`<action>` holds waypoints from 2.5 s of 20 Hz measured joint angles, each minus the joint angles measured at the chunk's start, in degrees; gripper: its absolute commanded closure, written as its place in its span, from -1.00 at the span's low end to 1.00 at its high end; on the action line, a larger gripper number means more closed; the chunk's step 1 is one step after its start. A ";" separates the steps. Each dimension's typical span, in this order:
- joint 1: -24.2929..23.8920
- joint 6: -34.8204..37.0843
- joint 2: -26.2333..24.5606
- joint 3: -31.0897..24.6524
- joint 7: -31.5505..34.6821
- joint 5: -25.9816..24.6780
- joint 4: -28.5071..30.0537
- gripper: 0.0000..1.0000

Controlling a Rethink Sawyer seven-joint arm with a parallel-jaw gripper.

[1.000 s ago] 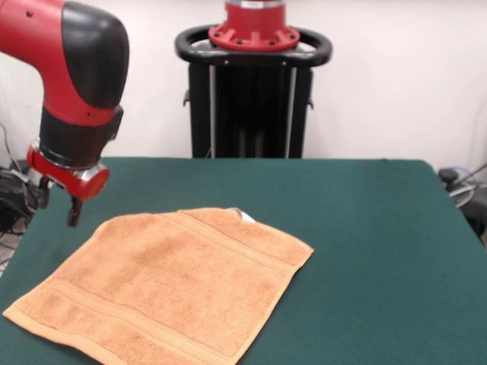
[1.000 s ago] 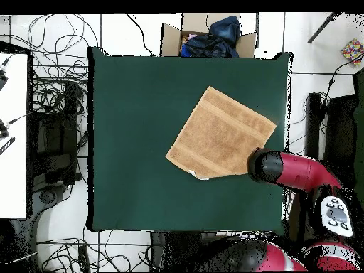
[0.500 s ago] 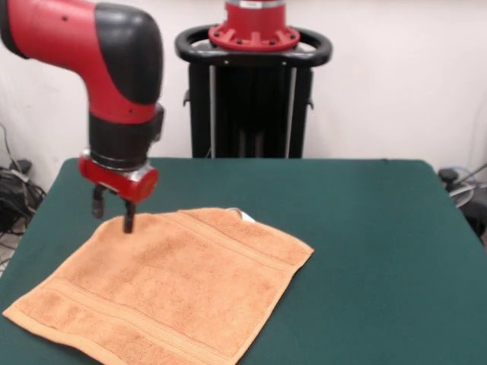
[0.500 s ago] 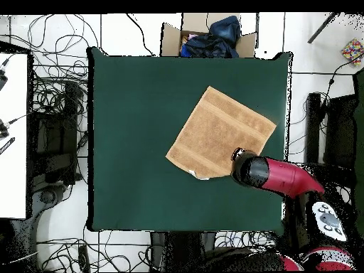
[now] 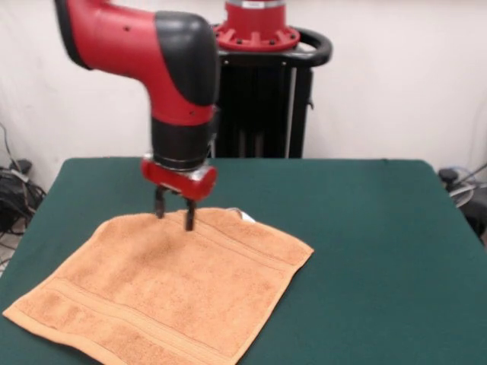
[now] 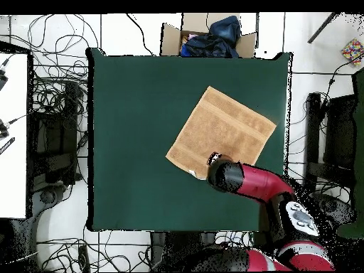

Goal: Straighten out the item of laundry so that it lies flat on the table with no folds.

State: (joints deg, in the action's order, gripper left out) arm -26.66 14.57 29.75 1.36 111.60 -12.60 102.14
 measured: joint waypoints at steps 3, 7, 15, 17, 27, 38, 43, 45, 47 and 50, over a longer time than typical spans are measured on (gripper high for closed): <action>2.48 -0.01 -0.01 0.00 0.00 2.42 1.73 -1.00; 3.67 -0.46 -0.21 0.02 0.00 4.16 2.48 -1.00; 6.59 -9.65 -3.61 0.16 0.00 7.72 2.32 -1.00; 7.58 -12.61 -4.87 0.47 0.00 8.69 1.90 -1.00; 12.94 -15.42 -8.64 4.85 0.00 9.79 -2.77 -1.00; 14.01 -16.33 -9.55 6.00 0.00 -1.86 -7.58 -1.00; 8.49 -27.09 -11.02 2.82 0.01 -9.52 -10.13 -1.00; 5.53 -31.03 -12.02 0.85 0.01 -12.21 -11.71 -1.00; 2.54 -34.37 -13.10 -1.45 0.00 -14.94 -13.49 -1.00; 0.41 -35.84 -14.22 -3.34 0.00 -16.95 -15.61 -1.00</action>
State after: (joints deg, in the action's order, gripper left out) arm -26.24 -21.27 15.53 -1.98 111.60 -29.54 86.53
